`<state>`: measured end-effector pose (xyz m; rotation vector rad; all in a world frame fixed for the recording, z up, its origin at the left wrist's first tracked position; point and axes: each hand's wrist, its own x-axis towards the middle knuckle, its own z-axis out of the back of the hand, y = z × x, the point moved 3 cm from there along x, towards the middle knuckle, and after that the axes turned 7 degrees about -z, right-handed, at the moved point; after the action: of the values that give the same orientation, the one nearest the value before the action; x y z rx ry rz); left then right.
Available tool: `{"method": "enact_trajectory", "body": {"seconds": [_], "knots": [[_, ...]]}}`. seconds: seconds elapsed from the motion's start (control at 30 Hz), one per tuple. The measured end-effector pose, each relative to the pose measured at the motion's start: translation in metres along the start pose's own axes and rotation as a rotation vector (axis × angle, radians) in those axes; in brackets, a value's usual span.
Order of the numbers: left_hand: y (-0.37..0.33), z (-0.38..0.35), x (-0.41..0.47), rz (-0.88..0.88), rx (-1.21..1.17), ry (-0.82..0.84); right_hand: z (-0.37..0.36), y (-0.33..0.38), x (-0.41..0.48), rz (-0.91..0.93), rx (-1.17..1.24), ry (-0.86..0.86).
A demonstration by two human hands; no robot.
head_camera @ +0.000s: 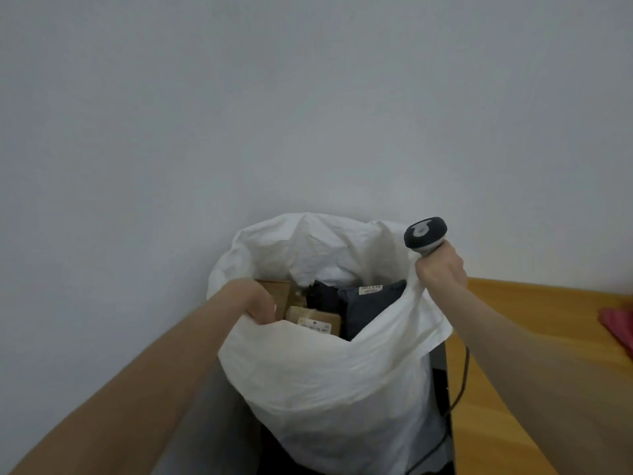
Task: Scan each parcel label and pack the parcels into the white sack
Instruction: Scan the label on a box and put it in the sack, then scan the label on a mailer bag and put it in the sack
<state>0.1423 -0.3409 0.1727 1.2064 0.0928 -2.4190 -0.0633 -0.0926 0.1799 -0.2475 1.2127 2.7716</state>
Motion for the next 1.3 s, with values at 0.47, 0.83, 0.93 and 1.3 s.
{"method": "enact_trajectory", "body": {"seconds": [0.47,0.83,0.93,1.3], "knots": [[-0.086,0.061,-0.045,-0.170,-0.219,-0.839,0.034,-0.049,-0.043,-0.262,0.623,0.195],[-0.257,0.053,-0.071,-0.553,0.023,-1.051,0.089,-0.150,-0.113,-0.522,0.798,0.224],[-0.301,0.039,-0.071,-0.587,0.100,-0.991,0.121,-0.178,-0.113,-0.529,0.756,0.173],[-0.501,0.020,-0.076,-0.691,0.157,-0.837,0.268,-0.306,-0.067,-0.544,0.692,-0.022]]}}
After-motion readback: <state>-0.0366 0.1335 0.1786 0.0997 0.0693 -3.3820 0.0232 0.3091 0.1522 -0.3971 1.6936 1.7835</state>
